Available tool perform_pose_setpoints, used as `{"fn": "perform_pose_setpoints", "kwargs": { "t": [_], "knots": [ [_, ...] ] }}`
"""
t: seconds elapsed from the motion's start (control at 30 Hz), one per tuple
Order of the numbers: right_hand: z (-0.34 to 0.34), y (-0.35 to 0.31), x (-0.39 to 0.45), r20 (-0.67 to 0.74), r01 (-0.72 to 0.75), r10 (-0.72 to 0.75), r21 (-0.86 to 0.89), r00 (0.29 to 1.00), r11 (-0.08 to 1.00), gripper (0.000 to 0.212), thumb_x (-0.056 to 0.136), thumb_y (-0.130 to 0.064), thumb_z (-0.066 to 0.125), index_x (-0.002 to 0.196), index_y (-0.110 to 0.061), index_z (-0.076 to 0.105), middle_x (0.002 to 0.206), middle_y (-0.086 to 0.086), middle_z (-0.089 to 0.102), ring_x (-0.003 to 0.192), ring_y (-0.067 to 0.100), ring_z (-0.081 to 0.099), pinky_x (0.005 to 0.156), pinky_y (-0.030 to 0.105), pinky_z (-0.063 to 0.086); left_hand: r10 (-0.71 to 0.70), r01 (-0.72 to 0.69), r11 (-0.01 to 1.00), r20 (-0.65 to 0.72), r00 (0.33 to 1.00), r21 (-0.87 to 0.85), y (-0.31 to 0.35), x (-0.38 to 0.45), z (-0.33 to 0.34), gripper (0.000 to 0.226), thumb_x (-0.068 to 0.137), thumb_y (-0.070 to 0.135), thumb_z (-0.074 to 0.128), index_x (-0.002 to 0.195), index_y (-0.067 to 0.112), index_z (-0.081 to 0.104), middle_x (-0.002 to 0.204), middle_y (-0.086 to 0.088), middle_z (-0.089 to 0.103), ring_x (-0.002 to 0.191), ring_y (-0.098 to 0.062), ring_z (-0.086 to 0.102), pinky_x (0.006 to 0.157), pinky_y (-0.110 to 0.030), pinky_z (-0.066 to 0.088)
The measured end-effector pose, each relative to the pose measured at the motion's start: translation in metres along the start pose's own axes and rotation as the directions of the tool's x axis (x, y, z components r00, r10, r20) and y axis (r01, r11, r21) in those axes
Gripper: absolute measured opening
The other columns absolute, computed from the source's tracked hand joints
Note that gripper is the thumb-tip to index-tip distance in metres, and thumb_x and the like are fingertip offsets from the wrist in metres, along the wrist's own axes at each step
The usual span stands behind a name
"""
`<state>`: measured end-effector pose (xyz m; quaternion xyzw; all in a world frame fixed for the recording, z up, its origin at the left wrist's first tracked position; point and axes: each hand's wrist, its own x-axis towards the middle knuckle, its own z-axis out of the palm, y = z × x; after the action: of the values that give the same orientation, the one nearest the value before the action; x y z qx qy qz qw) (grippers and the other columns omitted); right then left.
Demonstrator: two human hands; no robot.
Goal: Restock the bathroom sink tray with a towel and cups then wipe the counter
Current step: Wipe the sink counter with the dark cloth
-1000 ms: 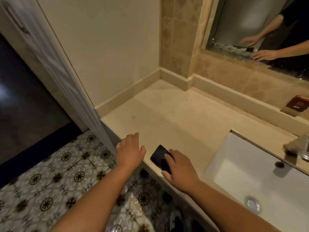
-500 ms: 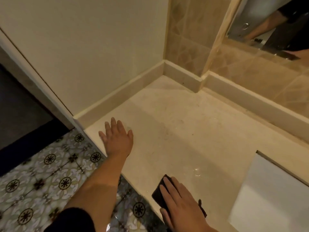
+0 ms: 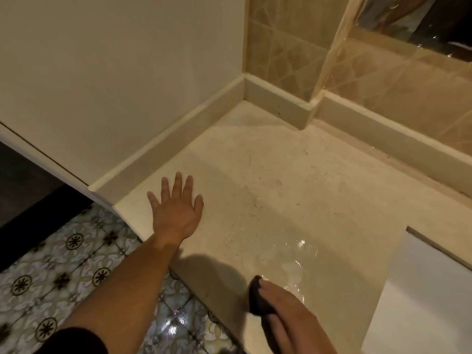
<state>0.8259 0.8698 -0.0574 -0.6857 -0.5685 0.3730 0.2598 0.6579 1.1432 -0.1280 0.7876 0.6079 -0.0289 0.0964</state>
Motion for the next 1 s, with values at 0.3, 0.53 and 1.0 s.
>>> {"fn": "perform_pose_setpoints", "kwargs": {
  "t": [0.3,0.53,1.0],
  "knots": [
    [-0.171,0.024,0.141,-0.400,-0.065,0.394,0.629,0.827,0.775,0.022,0.093,-0.029,0.047,0.098,-0.035,0.068,0.084,-0.002,0.070,0.077,0.023,0.064,0.065,0.036,0.048,-0.029,0.028,0.999,0.006,1.000,0.046,0.001,0.003,0.001,0.067,0.091,0.058,-0.005,0.153,0.032,-0.011,0.162,0.003,-0.017,0.148,-0.028,-0.018,0.116,-0.061,-0.005],
    [-0.154,0.061,0.331,-0.082,0.175,-0.276,-0.593,0.958,0.786,0.040,0.100,-0.026,0.038,0.132,-0.003,0.045,0.138,0.021,0.046,0.119,0.039,0.044,0.091,0.041,0.037,-0.031,0.031,0.999,-0.024,0.999,-0.013,0.000,0.004,0.004,0.068,0.091,0.057,0.003,0.154,0.032,-0.002,0.163,0.006,-0.009,0.149,-0.026,-0.012,0.116,-0.060,-0.004],
    [0.034,0.024,0.096,0.340,0.702,-0.620,-0.441,0.707,0.559,0.040,0.091,-0.023,0.040,0.122,-0.017,0.065,0.133,0.003,0.061,0.125,0.022,0.053,0.101,0.036,0.044,-0.016,0.016,1.000,0.000,1.000,0.012,0.002,0.000,-0.004,0.061,0.097,0.050,0.003,0.154,0.030,-0.004,0.164,0.003,-0.010,0.149,-0.028,-0.013,0.116,-0.062,-0.004]
  ]
}}
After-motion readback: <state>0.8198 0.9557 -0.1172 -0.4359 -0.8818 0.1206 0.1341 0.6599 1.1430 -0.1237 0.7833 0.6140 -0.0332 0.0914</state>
